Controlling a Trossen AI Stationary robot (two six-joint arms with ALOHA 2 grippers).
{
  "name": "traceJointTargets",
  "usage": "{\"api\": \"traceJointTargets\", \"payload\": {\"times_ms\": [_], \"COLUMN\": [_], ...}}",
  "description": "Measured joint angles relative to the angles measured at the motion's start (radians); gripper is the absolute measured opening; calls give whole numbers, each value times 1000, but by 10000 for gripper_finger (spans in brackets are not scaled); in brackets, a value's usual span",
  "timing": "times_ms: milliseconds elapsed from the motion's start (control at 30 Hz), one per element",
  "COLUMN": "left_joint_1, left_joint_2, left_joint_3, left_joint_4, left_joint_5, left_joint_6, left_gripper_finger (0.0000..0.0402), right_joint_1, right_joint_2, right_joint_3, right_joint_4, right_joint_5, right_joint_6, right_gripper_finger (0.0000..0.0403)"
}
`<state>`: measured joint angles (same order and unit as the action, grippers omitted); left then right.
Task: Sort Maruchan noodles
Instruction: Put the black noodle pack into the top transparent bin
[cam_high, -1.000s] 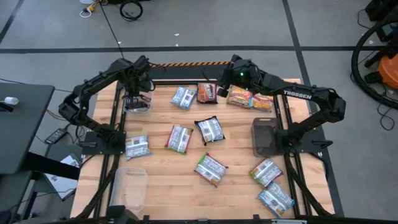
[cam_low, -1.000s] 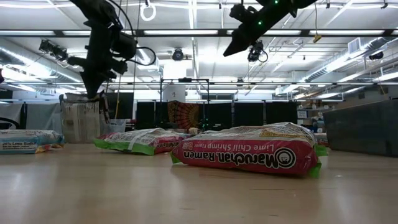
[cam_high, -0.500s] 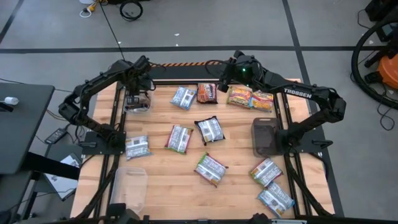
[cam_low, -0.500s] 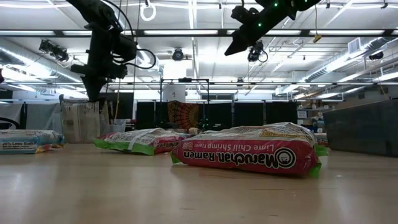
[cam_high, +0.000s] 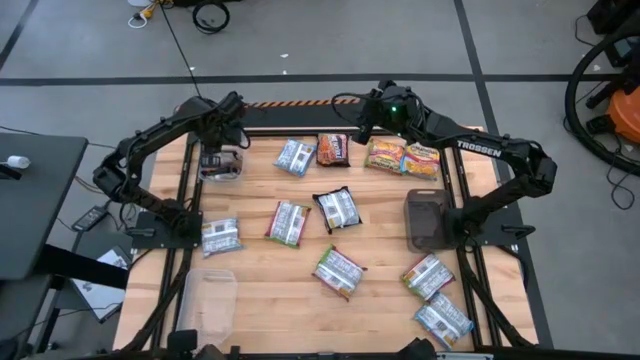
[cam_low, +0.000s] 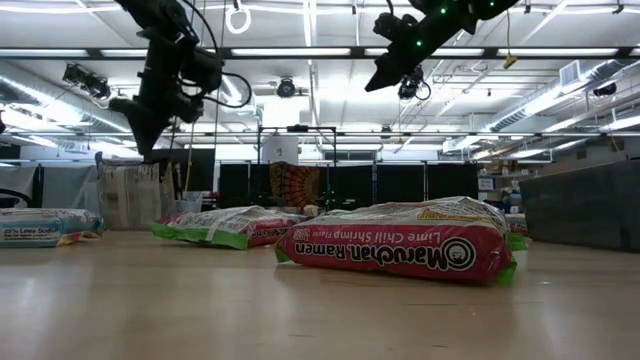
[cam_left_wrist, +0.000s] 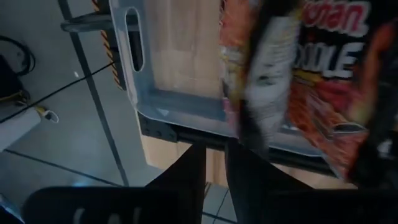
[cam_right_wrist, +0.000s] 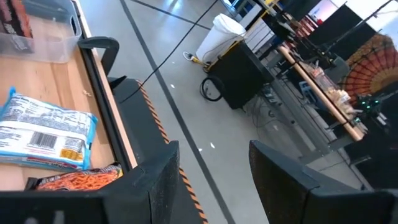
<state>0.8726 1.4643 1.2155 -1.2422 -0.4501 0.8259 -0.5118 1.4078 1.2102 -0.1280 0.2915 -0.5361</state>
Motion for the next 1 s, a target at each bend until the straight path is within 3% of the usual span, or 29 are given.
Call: {"api": "traceJointTargets", "payload": {"times_ms": [167, 233, 367, 533, 600, 800, 1000], "left_joint_1": [-62, -103, -193, -335, -401, -566, -602], "left_joint_2": [0, 0, 0, 2, 11, 92, 298], "left_joint_3": [82, 130, 197, 205, 205, 206, 205], "left_joint_4": [-149, -212, -172, 110, 260, 610, 807], "left_joint_5": [4, 56, 349, 728, 812, 747, 785], "left_joint_6": [-154, -242, -436, -754, -853, -1096, -1184], "left_gripper_finger": [66, 66, 55, 37, 34, 42, 83], "right_joint_1": [-1, 4, 38, 101, 131, 254, 419], "right_joint_2": [-1, -9, -43, -113, -145, -277, -357], "right_joint_3": [0, 0, 0, 0, 0, 0, 0], "right_joint_4": [-1, -16, -95, -293, -391, -671, -824], "right_joint_5": [-2, -2, -2, -6, -6, -7, -72], "right_joint_6": [-2, -2, 18, 99, 151, 408, 681], "right_gripper_finger": [199, 199, 199, 198, 198, 197, 191]}}
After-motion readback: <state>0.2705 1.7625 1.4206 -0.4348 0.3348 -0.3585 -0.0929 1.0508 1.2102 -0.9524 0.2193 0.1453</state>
